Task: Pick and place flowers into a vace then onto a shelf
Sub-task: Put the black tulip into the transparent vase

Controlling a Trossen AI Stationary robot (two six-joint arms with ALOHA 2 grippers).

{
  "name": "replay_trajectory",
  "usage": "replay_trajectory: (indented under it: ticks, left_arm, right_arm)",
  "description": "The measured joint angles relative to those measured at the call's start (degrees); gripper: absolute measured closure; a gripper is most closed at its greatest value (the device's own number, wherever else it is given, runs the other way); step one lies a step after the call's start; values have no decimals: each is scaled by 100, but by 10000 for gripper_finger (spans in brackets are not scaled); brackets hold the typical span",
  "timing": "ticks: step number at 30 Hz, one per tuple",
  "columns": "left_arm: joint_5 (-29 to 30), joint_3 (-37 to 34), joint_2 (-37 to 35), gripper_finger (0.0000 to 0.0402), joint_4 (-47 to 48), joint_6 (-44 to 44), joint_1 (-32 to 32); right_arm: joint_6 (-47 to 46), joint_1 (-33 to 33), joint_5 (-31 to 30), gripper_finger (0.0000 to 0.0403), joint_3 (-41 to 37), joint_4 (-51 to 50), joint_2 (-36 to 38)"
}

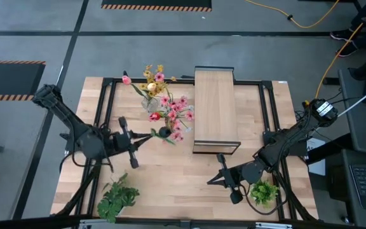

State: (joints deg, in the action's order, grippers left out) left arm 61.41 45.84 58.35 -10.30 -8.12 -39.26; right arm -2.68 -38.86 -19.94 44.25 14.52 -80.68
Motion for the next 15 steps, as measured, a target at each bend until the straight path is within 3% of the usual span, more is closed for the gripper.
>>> replay_trajectory:
  ticks: [4,7,15]
  left_arm:
    - [-1288,-832,-608,398,-1567,-1008,467]
    - [-1891,-1383,-999,398,-2445,-1504,778]
    - [-2096,-2244,-1718,398,-3342,-2055,1190]
  right_arm:
    - [8,5,1,398,0,0,0]
    - [0,24,2,398,0,0,0]
    - [165,296,2,398,0,21,0]
